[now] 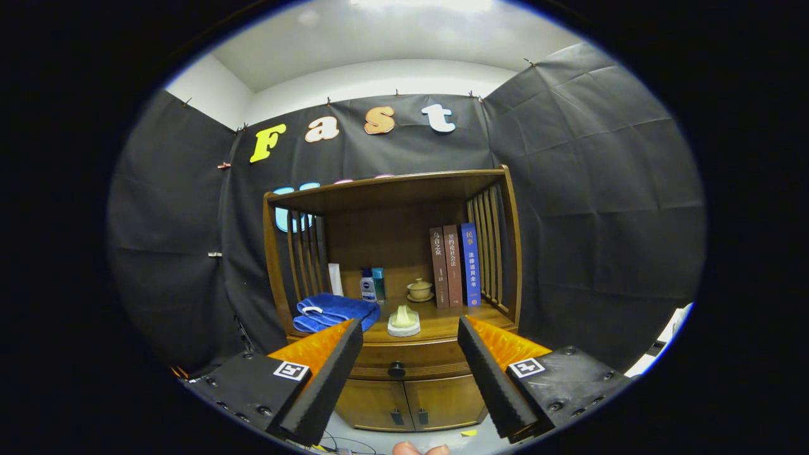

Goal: Pull open the drawer, take out the items inside it, and place them on the countertop above the cabinet.

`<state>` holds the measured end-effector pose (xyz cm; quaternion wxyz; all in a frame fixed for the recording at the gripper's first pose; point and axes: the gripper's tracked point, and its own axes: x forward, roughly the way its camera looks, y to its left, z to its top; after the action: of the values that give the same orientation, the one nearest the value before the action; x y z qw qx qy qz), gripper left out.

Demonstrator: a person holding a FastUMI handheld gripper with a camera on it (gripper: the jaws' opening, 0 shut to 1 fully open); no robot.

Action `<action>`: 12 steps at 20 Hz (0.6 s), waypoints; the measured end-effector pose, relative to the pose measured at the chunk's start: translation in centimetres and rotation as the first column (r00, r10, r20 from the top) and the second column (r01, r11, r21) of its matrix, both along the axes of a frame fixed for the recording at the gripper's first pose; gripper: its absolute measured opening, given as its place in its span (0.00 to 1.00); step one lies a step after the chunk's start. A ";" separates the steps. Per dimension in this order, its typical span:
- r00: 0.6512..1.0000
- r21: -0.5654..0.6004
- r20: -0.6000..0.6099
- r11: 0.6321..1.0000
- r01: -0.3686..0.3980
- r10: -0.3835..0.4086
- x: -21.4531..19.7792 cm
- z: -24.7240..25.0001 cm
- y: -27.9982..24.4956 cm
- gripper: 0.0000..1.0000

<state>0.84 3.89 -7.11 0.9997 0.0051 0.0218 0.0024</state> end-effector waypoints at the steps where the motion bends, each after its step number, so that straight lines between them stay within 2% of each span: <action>1: 1.000 0.001 -0.004 1.000 0.001 -0.001 0.0 -0.1 -0.2 0.99; 12: 1.000 0.004 -0.006 1.000 -0.006 0.006 0.1 -0.5 -0.1 0.99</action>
<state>0.90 3.78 -7.64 0.9997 0.0072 0.0247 0.0056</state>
